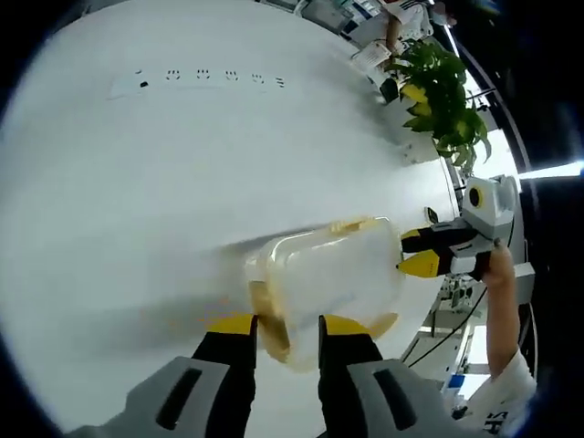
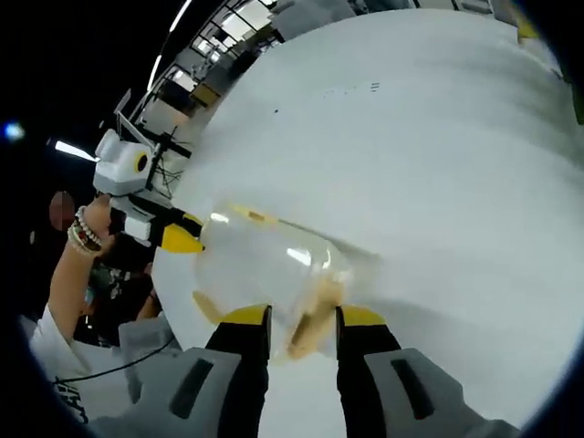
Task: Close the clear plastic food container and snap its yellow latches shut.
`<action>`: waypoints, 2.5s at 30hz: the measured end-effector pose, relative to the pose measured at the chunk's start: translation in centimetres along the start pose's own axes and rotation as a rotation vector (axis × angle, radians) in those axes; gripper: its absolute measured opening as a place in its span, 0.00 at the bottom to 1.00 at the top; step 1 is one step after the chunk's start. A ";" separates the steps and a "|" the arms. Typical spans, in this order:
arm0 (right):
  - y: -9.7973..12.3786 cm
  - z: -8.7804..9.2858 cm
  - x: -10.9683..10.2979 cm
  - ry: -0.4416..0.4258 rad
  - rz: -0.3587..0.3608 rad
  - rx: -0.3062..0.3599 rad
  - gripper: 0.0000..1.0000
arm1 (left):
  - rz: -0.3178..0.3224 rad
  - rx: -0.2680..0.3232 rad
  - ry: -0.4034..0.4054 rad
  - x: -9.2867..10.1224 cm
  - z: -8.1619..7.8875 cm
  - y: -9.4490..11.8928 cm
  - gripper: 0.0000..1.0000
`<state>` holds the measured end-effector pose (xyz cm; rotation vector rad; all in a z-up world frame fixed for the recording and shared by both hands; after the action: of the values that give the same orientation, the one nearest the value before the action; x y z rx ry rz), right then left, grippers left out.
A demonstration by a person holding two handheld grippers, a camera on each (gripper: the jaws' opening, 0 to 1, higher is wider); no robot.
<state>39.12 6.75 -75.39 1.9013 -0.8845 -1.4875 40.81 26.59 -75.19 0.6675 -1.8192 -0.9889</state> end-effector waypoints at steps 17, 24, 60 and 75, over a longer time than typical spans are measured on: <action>0.0 -0.3 0.1 0.006 -0.004 -0.007 0.23 | 0.035 -0.010 0.021 -0.3 -0.2 -0.2 0.16; -0.1 -0.1 0.0 0.006 -0.006 -0.008 0.22 | 0.051 0.000 0.050 -0.6 -0.2 -0.2 0.15; -0.3 0.1 0.2 -0.010 -0.014 -0.037 0.21 | 0.134 0.045 0.177 -1.4 0.1 0.3 0.11; -0.2 0.5 -0.3 0.004 -0.009 -0.035 0.22 | 0.127 0.085 0.144 -1.4 0.2 0.3 0.12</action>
<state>38.67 7.07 -75.51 1.8847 -0.8433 -1.4941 41.22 27.92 -75.66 0.6491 -1.7604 -0.7640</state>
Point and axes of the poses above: the point that each gripper's makers call its tool centre point, and the gripper's own axes: y roughly backward along the fingers, x roughly to its right, z roughly out of its underside, the point moved 4 cm from there along y, roughly backward along the fingers, and after that the axes turned 8 degrees about -y, right-handed, at the moved point
